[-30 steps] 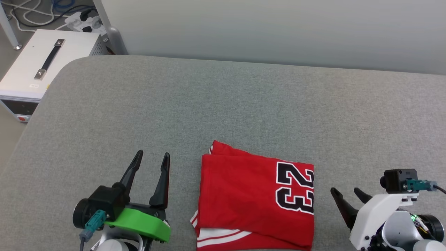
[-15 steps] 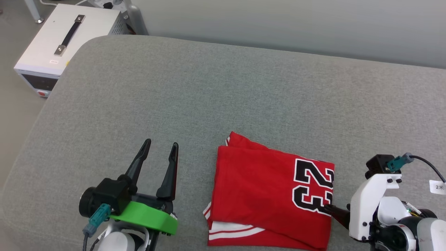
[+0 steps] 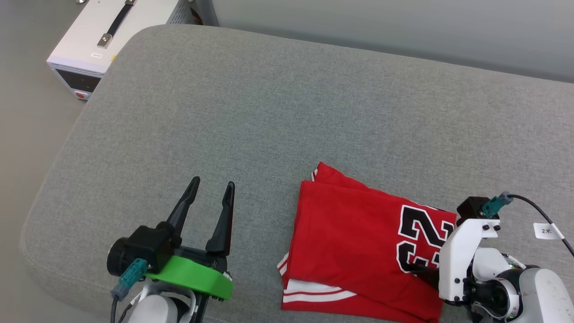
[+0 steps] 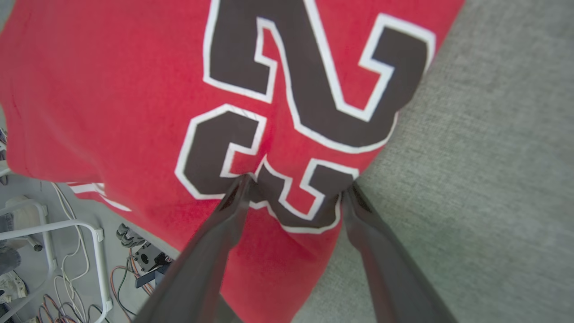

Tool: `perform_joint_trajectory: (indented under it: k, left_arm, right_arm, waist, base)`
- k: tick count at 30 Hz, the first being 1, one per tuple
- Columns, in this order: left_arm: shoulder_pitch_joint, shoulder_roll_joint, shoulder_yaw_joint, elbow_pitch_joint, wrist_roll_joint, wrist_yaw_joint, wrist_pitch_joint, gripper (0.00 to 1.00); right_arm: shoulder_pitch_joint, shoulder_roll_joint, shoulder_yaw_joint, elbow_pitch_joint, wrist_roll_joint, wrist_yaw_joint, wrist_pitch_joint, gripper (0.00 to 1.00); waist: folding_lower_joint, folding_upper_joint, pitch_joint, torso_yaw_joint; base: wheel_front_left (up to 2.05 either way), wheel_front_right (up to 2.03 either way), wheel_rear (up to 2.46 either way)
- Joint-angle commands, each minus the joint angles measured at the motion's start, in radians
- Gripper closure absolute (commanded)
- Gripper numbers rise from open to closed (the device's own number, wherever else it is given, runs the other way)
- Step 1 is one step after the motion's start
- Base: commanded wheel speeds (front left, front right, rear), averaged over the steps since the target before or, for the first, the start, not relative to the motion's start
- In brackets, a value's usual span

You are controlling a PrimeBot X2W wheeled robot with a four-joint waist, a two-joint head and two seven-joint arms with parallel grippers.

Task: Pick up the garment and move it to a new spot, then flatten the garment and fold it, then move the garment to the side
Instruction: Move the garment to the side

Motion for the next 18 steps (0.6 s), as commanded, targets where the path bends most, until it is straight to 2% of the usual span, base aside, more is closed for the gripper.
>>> perform_joint_trajectory:
  k: [1,3,4,5,6,10,13,16,18]
  left_arm:
    - [-0.021,-0.003,-0.002,-0.003,0.000,-0.003,-0.006,0.00]
    - [-0.025,-0.004,-0.001,-0.006,0.001,-0.003,-0.006,0.00]
    - [-0.028,-0.005,0.000,-0.007,0.001,-0.003,-0.006,0.00]
    - [-0.030,-0.006,0.001,-0.008,0.001,-0.003,-0.006,0.00]
    - [-0.032,-0.006,0.001,-0.008,0.001,-0.003,-0.006,0.00]
    - [-0.033,-0.008,0.007,-0.008,0.002,-0.003,-0.006,0.00]
    - [-0.031,-0.010,0.011,-0.007,0.003,-0.003,-0.006,0.00]
    - [-0.029,-0.010,0.009,-0.005,0.002,-0.003,-0.006,0.00]
    - [-0.028,-0.008,0.005,-0.001,0.003,-0.003,-0.006,0.00]
  right_arm:
    - [-0.002,0.004,0.012,0.030,0.001,-0.001,-0.005,0.00]
    - [-0.001,0.004,0.027,0.050,-0.006,-0.001,-0.002,0.00]
    - [-0.001,0.004,0.036,0.059,-0.009,-0.001,0.000,0.10]
    - [-0.002,0.004,0.042,0.064,-0.011,-0.001,-0.002,0.50]
    - [-0.004,0.004,0.051,0.067,-0.012,-0.001,-0.006,1.00]
    - [-0.012,0.003,0.074,0.062,-0.024,-0.001,-0.020,1.00]
    - [-0.024,-0.023,0.097,0.042,-0.043,-0.001,-0.045,1.00]
    - [-0.043,-0.072,0.137,0.008,-0.057,-0.001,-0.077,1.00]
    - [-0.061,-0.132,0.182,-0.019,-0.074,-0.001,-0.100,1.00]
  waist:
    - [0.0000,-0.0001,0.007,0.006]
    - [0.0000,-0.0001,0.014,0.010]
    - [0.0000,-0.0001,0.018,0.012]
    - [0.0000,-0.0001,0.020,0.013]
    - [0.0000,-0.0001,0.021,0.014]
    - [0.0000,-0.0001,0.021,0.010]
    - [0.0000,-0.0001,0.016,-0.003]
    - [0.0000,-0.0001,0.012,-0.027]
    - [0.0000,-0.0001,0.011,-0.047]
  base:
    - [0.00,0.00,0.00]
    - [0.00,0.00,0.00]
    - [0.00,0.00,0.00]
    - [0.00,0.00,0.00]
    - [0.00,0.00,0.00]
    - [0.00,0.00,0.00]
    - [0.00,0.00,0.00]
    - [0.00,0.00,0.00]
    - [0.00,0.00,0.00]
